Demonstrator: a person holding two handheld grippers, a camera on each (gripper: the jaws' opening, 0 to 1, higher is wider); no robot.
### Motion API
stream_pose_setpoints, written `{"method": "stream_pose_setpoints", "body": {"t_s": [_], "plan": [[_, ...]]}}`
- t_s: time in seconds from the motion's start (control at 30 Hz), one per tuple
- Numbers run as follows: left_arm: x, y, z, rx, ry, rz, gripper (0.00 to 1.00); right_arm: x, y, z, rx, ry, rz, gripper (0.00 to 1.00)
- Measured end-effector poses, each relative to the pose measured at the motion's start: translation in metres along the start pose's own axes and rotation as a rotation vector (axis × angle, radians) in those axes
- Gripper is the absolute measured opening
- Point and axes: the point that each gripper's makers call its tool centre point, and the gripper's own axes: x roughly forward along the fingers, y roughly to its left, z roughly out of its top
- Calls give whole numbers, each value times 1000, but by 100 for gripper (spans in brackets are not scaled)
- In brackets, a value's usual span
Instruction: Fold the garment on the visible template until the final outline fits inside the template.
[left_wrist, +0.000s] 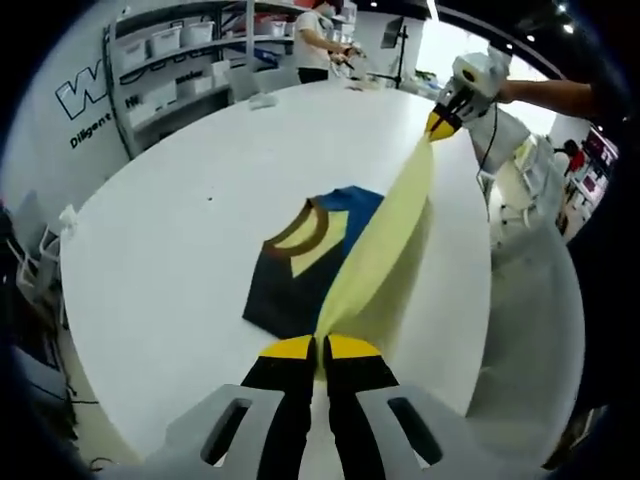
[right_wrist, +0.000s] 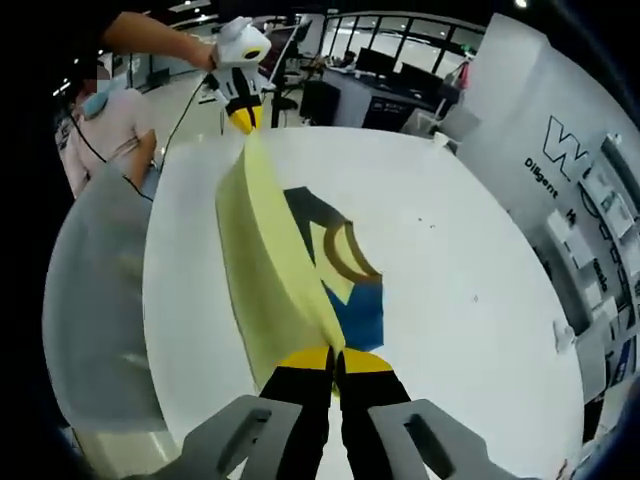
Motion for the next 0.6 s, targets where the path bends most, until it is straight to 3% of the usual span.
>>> {"method": "stream_pose_setpoints", "body": {"t_s": [0.33, 0.6], "plan": [[7, 27, 21, 7, -31, 35, 1, 8, -21, 5, 32, -14, -33, 0], [27, 37, 14, 3, 8, 37, 1, 28, -30, 0, 61, 0, -26, 0]]}}
